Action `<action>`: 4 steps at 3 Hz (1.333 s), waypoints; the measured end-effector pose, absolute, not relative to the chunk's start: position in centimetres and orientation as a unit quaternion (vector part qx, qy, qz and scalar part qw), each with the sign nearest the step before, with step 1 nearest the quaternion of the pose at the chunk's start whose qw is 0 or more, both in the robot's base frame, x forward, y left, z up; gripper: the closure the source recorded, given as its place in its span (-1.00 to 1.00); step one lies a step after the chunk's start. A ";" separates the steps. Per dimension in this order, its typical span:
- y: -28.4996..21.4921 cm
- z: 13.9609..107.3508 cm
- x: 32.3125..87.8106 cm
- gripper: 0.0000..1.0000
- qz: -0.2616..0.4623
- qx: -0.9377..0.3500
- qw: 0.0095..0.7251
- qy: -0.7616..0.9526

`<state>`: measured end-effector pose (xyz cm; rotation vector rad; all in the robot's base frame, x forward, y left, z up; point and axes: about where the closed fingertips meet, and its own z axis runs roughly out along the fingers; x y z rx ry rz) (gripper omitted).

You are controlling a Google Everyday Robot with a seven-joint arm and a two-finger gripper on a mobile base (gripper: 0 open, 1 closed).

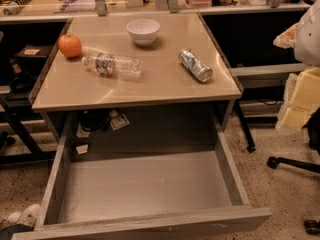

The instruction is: Place water bottle into top drawer

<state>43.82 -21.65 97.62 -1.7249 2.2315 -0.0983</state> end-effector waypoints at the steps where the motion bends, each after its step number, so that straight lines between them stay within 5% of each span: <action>1: -21.4 97.7 44.0 -1.00 -0.035 -0.606 0.161 0.778; 4: -12.5 96.2 50.3 -1.00 -0.005 -0.673 0.155 0.723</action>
Offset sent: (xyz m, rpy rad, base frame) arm 0.0438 0.0551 -0.0043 0.0247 0.0273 0.1311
